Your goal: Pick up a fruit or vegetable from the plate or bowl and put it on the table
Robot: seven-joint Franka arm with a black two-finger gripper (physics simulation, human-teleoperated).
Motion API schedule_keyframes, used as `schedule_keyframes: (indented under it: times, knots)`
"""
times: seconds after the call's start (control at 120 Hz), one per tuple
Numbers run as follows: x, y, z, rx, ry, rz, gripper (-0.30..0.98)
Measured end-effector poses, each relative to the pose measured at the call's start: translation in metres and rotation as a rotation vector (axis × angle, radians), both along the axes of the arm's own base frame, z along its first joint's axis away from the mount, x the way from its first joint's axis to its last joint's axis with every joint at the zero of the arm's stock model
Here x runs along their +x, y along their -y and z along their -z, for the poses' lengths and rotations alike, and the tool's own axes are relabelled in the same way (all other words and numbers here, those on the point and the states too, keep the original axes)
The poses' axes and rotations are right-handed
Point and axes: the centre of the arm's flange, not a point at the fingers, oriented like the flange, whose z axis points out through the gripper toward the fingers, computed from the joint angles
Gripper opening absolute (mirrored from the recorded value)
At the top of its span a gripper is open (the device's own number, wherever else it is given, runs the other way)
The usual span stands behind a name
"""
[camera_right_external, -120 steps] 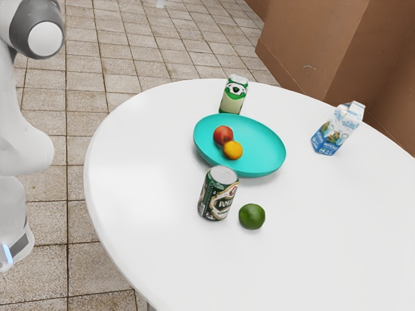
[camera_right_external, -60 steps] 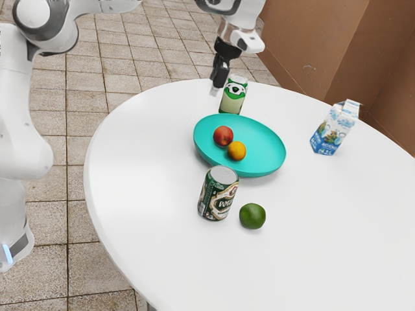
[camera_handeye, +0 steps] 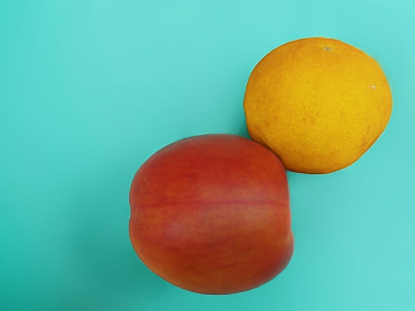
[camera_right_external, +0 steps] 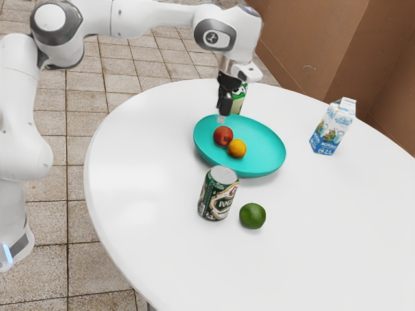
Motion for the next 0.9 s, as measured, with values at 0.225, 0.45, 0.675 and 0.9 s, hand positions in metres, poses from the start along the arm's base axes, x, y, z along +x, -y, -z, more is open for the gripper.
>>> schedule_keyframes:
  times: [0.225, 0.45, 0.675, 0.9]
  knots:
    - [0.005, 0.011, 0.027, -0.058, 0.018, 0.012, 0.66]
    - [0.011, 0.002, 0.042, -0.049, 0.023, -0.024, 0.66]
    - [0.025, -0.007, 0.062, -0.055, 0.075, -0.051, 0.66]
    - [0.033, -0.019, 0.082, -0.057, 0.086, -0.080, 0.47]
